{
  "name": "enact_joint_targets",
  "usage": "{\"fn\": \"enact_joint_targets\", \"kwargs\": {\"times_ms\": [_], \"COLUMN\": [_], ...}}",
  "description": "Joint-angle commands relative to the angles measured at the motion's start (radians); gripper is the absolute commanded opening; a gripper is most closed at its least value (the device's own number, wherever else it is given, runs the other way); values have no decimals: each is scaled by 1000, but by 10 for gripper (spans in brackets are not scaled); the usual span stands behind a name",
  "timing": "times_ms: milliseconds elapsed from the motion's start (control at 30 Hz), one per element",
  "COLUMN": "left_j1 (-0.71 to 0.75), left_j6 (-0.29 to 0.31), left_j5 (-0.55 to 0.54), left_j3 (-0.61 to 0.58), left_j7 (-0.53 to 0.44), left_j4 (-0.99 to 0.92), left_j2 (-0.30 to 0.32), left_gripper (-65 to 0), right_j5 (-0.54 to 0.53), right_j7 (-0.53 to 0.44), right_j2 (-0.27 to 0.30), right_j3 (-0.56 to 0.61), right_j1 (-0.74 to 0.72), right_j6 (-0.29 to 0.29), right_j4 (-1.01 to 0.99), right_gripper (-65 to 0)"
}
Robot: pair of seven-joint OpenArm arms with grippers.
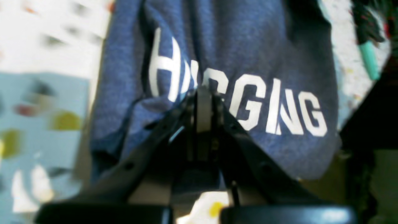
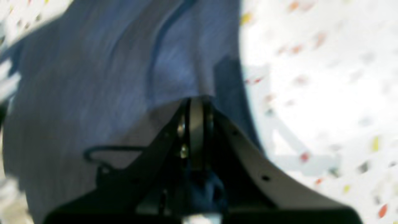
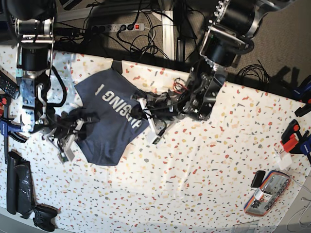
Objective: Fold the T-shirt properly
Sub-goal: 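Grasp the shirt with the left gripper and spread it toward the right gripper, then hold the shirt with both grippers and fold its side inward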
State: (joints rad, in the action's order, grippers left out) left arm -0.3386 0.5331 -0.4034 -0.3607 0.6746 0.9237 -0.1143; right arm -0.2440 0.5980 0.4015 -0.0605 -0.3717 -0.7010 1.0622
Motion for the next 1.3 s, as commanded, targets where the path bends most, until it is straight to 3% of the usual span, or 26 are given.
{"fn": "enact_joint_targets", "kwargs": {"times_ms": [0, 333, 567, 767, 867, 933, 1100, 1267], "left_j1": [18, 58, 53, 46, 36, 37, 37, 35], "left_j6": [-8, -9, -9, -16, -65, -98, -150, -183], "left_j5": [54, 23, -9, -5, 53, 124, 219, 224], "left_j3": [-7, -6, -6, -6, -6, -6, -6, -6], "left_j7": [87, 86, 57, 50, 39, 19, 2, -42], "left_j4": [-6, -5, -5, -5, -5, -5, -5, -5], "left_j2": [-5, -7, -6, 4, 10, 14, 26, 50], "left_gripper": [-650, -650, -650, -650, -650, -650, -650, -650], "right_j5": [6, 176, 201, 226, 226, 216, -7, -114], "right_j7": [-35, -194, -198, -178, -132, -40, 190, 324], "right_j2": [-1, -135, -257, -310, -305, -290, -201, -119], "right_j3": [-5, -4, -4, -4, -4, -4, -5, -5], "right_j1": [-47, -230, -259, -262, -271, -278, -257, -178], "right_j6": [3, 3, 3, 3, 3, 3, 3, 3], "right_j4": [-9, -293, -311, -303, -242, -168, -38, 46], "right_gripper": [-650, -650, -650, -650, -650, -650, -650, -650]}}
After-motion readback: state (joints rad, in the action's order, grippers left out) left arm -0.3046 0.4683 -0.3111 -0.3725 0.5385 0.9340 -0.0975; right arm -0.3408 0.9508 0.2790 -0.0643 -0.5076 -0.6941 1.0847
